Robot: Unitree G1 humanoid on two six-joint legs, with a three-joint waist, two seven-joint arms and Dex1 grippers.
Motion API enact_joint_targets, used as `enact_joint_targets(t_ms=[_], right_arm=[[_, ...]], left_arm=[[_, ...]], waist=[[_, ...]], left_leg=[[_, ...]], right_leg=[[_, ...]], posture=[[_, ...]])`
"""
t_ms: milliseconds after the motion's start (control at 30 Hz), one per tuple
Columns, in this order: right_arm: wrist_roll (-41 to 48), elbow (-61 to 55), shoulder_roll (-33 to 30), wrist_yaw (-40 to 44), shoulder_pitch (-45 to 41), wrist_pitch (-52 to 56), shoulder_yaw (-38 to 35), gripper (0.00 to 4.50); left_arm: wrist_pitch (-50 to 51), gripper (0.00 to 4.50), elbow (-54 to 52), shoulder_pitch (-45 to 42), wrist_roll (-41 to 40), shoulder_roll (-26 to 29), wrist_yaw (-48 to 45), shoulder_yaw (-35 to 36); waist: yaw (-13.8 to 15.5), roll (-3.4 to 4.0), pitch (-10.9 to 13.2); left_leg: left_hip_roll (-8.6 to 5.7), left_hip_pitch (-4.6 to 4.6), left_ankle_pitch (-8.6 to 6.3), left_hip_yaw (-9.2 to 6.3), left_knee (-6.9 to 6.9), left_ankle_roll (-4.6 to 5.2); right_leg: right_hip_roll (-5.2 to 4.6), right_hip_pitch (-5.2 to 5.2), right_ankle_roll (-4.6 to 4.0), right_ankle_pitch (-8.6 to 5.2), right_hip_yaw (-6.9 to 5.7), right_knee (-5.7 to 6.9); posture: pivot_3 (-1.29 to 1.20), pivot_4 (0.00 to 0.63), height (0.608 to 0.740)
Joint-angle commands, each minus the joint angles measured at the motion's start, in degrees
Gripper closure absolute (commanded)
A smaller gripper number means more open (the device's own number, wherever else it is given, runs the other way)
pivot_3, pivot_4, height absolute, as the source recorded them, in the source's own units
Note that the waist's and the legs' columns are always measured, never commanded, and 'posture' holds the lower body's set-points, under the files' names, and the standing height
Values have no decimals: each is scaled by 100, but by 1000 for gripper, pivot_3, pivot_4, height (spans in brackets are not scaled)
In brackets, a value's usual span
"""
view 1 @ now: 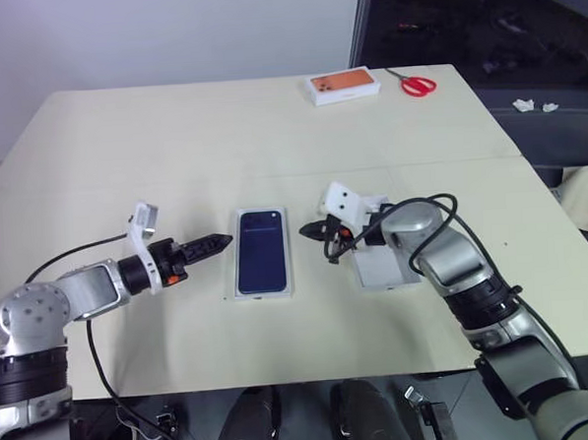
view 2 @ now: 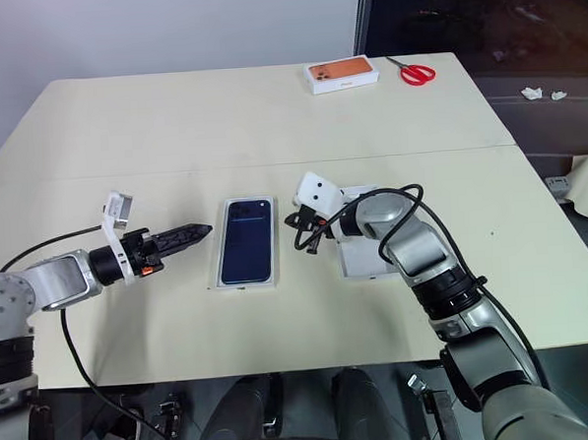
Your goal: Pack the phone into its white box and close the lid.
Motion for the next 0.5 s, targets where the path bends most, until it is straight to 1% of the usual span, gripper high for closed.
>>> enact_joint_targets(t_ms=[33, 133, 200, 233, 300, 367, 400, 433, 500], right_arm=[[199, -140, 62, -44, -47, 34, -246, 4500], [109, -223, -101, -51, 236, -67, -209, 4500], [78, -283, -141, -65, 357, -84, -161, 4500], [115, -315, -77, -112, 371, -54, -167, 4500], [103, -292, 78, -258, 361, -68, -148, 4500], [-132, -192, 198, -413, 362, -261, 43, 4500], [-261, -134, 236, -478, 369, -370, 142, 4500], [-365, -82, 272, -544, 380, -453, 223, 4500], [-432, -27, 337, -611, 398, -509, 272, 4500]], left_arm=[[-417, 79, -285, 130, 425, 92, -412, 81], [-697, 79, -303, 353, 1028, 293, -684, -74], [-757, 79, -215, 418, 1195, 319, -773, -59], [-774, 315, -176, 418, 1262, 293, -743, -41], [-850, 947, -154, 417, 1472, 250, -707, -81], [-874, 1922, -214, 399, 1639, 169, -682, -191], [-913, 2520, -227, 373, 1751, 105, -647, -259], [-962, 2940, -212, 334, 1863, 8, -597, -323], [-987, 4064, -164, 266, 1986, -192, -517, -394]], waist=[[1, 0, 0], [0, 0, 0], [2, 1, 1], [6, 2, 1], [4, 2, 1], [-11, 3, 1], [-9, 3, 1], [-3, 3, 1], [5, 2, 1]], left_leg=[[0, 0, 0, 0, -2, 0], [0, 0, 0, 0, -6, 0], [0, 0, -1, 0, -9, 1], [0, -1, -1, 0, -10, 1], [0, -1, -1, 0, -9, 2], [2, 0, -1, 0, -9, 1], [2, 0, -1, 0, -11, 1], [2, 0, -1, 0, -12, 1], [0, 0, -1, 1, -14, 1]], right_leg=[[0, 0, 0, 0, 0, -1], [-1, 0, 0, 0, 1, -4], [-2, 0, 0, 0, 1, -8], [-3, 0, -1, 0, 1, -8], [-4, -1, -1, 0, 1, -8], [-3, -1, 0, 0, 0, -6], [-3, -3, 0, 0, 0, -6], [-3, -4, 0, 0, 0, -6], [-3, -4, 0, 0, 1, -8]], posture=[[0, 150, 740], [0, 150, 740], [0, 150, 740], [0, 150, 740], [0, 150, 740], [0, 150, 740], [0, 150, 740], [0, 150, 740], [0, 150, 740]])
